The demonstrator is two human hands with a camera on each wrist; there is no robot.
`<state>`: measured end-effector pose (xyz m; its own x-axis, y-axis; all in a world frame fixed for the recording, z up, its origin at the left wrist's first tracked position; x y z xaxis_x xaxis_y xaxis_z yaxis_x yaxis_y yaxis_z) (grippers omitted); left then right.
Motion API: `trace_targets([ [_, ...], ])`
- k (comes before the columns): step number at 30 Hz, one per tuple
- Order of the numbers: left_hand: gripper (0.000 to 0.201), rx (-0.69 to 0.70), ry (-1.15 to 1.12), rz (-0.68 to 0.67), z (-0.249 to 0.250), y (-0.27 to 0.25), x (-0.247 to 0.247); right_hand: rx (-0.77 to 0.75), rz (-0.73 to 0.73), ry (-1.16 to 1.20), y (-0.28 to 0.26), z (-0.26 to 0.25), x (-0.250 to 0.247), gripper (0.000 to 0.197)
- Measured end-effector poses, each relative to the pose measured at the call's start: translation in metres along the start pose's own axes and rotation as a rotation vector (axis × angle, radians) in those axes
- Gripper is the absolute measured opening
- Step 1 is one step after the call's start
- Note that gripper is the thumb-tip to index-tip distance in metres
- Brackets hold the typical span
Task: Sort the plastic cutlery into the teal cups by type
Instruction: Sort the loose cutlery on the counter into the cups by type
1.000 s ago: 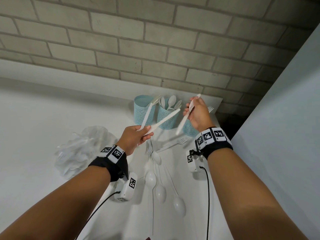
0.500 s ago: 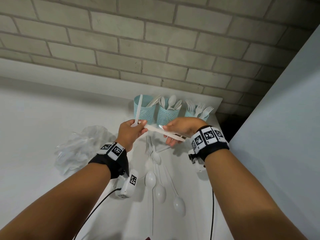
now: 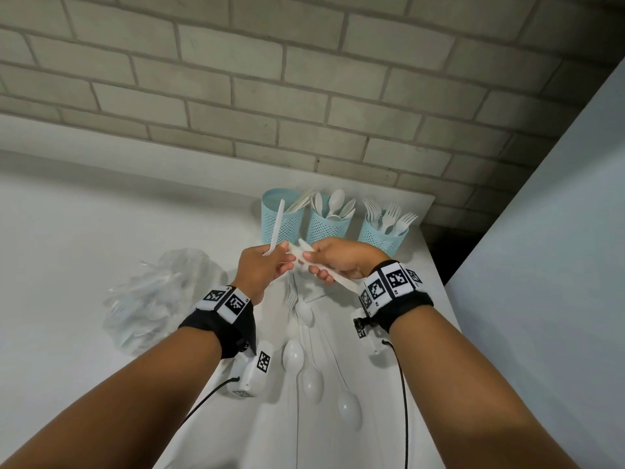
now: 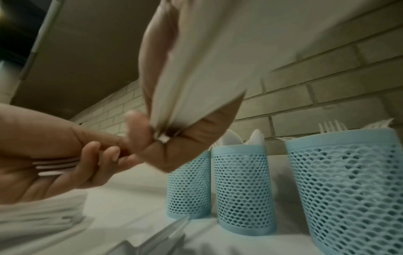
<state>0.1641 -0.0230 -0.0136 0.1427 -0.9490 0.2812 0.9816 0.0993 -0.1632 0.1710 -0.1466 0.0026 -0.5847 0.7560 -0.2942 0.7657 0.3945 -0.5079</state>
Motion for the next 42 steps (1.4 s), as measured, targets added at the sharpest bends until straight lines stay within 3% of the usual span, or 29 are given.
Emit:
trace_targets([
  [5, 0.028, -0.019, 0.028, 0.016, 0.003, -0.001, -0.007, -0.238, 0.313, 0.018, 0.006, -0.036, -0.032, 0.015],
  [9, 0.030, -0.032, 0.011, 0.013, 0.005, -0.002, -0.009, -0.414, 0.524, 0.229, 0.002, -0.069, -0.061, 0.017],
  [15, 0.031, -0.035, -0.013, 0.032, 0.002, 0.002, -0.014, -0.704, 0.674, 0.683, 0.000, -0.119, -0.102, 0.020],
  [19, 0.030, -0.037, -0.030, 0.047, -0.003, 0.004, -0.017, -0.794, 0.793, 0.690, 0.007, -0.136, -0.114, 0.024],
  [25, 0.029, -0.052, -0.041, 0.065, -0.005, 0.009, -0.018, -0.736, 0.759, 0.612, 0.047, -0.134, -0.100, 0.016],
  [31, 0.030, -0.060, -0.030, 0.053, -0.006, 0.012, -0.016, -0.545, 0.682, 0.378, 0.076, -0.115, -0.085, 0.031],
  [34, 0.032, -0.070, -0.018, 0.029, -0.005, 0.011, -0.012, -0.579, 0.727, 0.283, 0.064, -0.123, -0.090, 0.039],
  [36, 0.035, -0.083, -0.007, -0.002, -0.004, 0.009, -0.009, -0.677, 0.778, 0.154, 0.044, -0.137, -0.091, 0.034],
  [39, 0.046, -0.098, 0.026, -0.065, -0.001, 0.007, -0.002, -0.730, 0.622, -0.091, 0.022, -0.156, -0.070, 0.015],
  [42, 0.059, -0.121, 0.029, -0.115, 0.002, 0.005, 0.004, -0.599, 0.394, -0.540, 0.014, -0.155, -0.036, 0.013],
])
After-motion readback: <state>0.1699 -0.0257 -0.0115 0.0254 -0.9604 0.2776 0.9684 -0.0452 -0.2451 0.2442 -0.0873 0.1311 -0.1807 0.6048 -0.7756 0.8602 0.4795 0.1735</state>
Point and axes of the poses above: each hand's wrist, its own y-axis towards the middle knuckle, its own x-axis out of the palm, z = x × y, the point moved 10 cm from there along y, towards the middle knuckle
